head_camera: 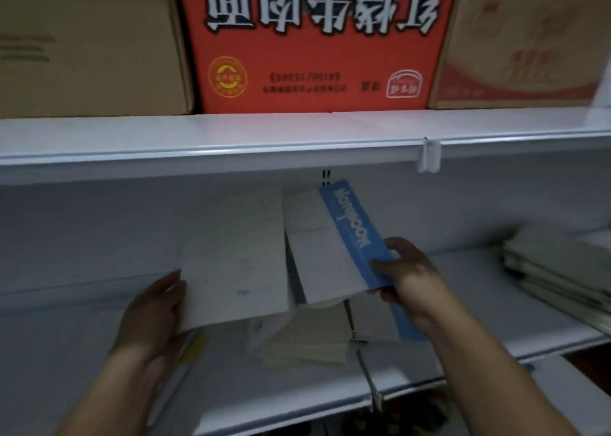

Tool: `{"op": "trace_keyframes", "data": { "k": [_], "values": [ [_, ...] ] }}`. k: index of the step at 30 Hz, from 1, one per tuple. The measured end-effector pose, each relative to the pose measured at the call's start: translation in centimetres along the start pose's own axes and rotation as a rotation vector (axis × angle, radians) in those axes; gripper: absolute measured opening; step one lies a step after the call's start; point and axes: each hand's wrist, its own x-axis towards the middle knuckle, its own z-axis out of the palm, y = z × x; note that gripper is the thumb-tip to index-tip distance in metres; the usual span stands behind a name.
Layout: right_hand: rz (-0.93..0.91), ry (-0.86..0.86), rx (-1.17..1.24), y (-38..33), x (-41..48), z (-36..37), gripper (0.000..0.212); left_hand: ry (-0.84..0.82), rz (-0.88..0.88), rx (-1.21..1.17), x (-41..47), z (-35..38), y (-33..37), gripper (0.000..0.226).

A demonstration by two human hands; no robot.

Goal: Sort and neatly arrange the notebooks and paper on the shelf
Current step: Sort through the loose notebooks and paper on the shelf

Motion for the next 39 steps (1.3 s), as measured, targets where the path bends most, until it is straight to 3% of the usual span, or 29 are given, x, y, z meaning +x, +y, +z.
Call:
{"op": "trace_keyframes", "data": {
  "k": [3,7,10,12,15,18,20,22,24,26,29,32,35,39],
  "values": [
    [-0.021,0.140,0.153,-0.6,-0.4,-5.4,0.019,-0.135,-0.046,-0.010,-0.3,3.7,-0.9,0.051],
    [-0.020,0.231,0.342,-0.5,-0.5,-10.3,0.023,-0.208,-0.060,-0.002,-0.5,5.7,-1.4,0.026],
    [0.002,0.299,0.359,0.1,-0.3,-12.4,0.023,-0.197,-0.038,-0.002,-0.1,6.3,-2.0,0.024],
    [0.034,0.361,0.247,1.2,0.3,-12.7,0.022,-0.141,-0.036,0.020,0.0,7.1,-2.8,0.026],
    [0.072,0.384,-0.019,4.5,2.1,-11.3,0.020,-0.080,0.065,0.324,0.5,7.8,-5.0,0.026],
    [0.181,0.297,-0.380,8.7,3.8,-9.2,0.014,-0.043,0.145,0.777,1.0,7.9,-7.9,0.018],
    [0.263,0.176,-0.731,10.2,4.2,-8.7,0.015,-0.042,0.254,1.106,1.4,7.4,-8.8,0.028],
    [0.317,0.103,-1.008,10.5,4.5,-9.1,0.035,-0.005,0.314,1.163,1.7,6.3,-8.6,0.040],
    [0.279,0.163,-0.992,9.4,4.3,-8.4,0.055,0.026,0.336,1.191,2.1,4.1,-7.6,0.045],
    [0.060,0.233,-0.789,7.4,3.6,-5.0,0.047,0.083,0.312,1.244,2.8,0.5,-6.5,0.047],
    [-0.307,0.004,-0.616,5.1,-0.2,5.5,0.021,0.269,0.159,1.307,3.5,-6.4,-4.3,0.054],
    [-0.507,-0.433,-0.614,6.3,-4.6,16.0,0.040,0.444,-0.057,1.317,3.2,-13.4,-3.0,0.060],
    [-0.433,-0.590,-0.798,7.3,-3.8,22.7,0.058,0.466,-0.067,1.237,2.3,-18.0,-3.2,0.077],
    [-0.300,-0.629,-1.049,8.6,-0.1,26.8,0.081,0.451,-0.104,1.293,0.9,-19.8,-2.1,0.081]
  ]
}}
